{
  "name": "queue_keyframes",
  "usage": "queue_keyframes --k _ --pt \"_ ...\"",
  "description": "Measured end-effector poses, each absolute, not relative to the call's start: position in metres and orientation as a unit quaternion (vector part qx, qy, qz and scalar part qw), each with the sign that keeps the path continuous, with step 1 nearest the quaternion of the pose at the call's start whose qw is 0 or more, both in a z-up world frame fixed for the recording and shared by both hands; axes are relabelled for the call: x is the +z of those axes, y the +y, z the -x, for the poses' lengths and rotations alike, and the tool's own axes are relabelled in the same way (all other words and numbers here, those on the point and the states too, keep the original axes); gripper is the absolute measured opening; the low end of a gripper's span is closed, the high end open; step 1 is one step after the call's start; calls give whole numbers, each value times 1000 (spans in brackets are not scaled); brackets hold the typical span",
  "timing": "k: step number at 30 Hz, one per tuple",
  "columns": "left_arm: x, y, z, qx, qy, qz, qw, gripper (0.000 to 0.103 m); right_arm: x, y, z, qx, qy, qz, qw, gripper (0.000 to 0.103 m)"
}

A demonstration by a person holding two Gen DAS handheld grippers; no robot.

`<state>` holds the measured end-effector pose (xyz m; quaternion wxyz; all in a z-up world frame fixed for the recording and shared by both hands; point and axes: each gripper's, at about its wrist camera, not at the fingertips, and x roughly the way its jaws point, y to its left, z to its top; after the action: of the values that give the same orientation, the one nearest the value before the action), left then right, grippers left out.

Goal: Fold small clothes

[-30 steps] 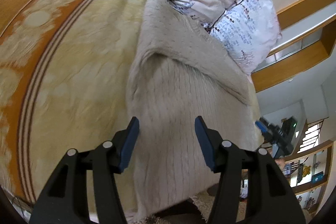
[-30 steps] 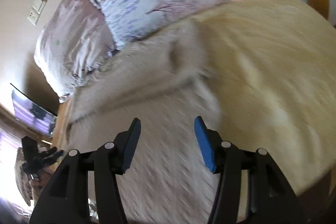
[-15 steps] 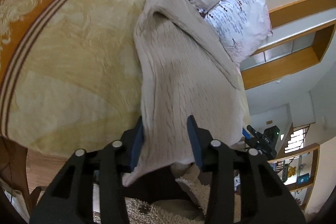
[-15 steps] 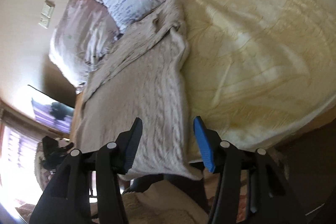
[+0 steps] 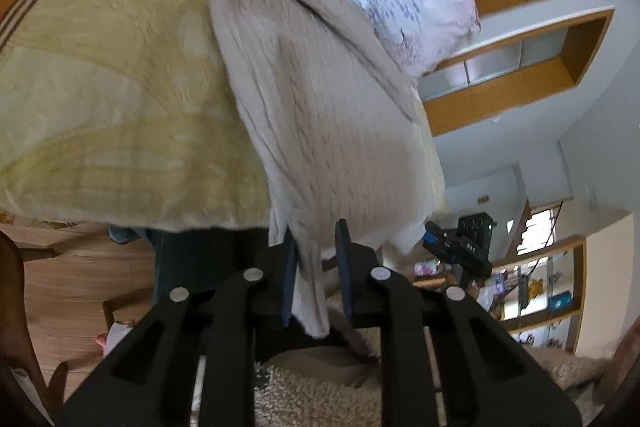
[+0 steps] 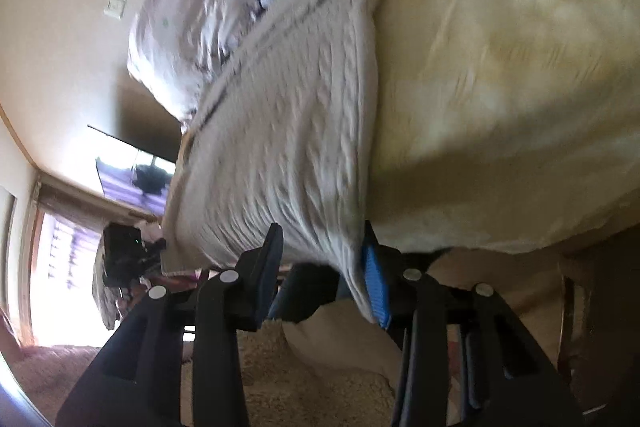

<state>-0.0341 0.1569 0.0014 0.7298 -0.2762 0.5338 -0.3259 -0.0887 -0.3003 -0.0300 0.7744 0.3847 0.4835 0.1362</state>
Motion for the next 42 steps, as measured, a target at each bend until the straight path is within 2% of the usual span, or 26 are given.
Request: queue_keyframes --k 2,4,6,8,14,24,42 --pt "-1 152 37 -327 542 263 728 18 -38 -293 86 143 493 -381 769 38" --pt "-2 147 38 -326 547 248 730 17 -43 -287 84 153 499 -377 765 27" --pt "-3 143 38 -322 550 235 734 16 -42 -285 84 164 494 -378 766 11" --pt "-5 140 38 -317 556 227 734 9 -37 -286 85 175 486 -375 770 9" --pt "11 144 38 -328 540 209 747 6 1 -288 91 200 432 -347 808 8" --pt "69 177 10 -289 444 206 823 6 64 -302 79 160 310 -320 881 8" --pt "125 170 -73 -227 376 199 876 6 104 -296 32 65 241 -225 942 8"
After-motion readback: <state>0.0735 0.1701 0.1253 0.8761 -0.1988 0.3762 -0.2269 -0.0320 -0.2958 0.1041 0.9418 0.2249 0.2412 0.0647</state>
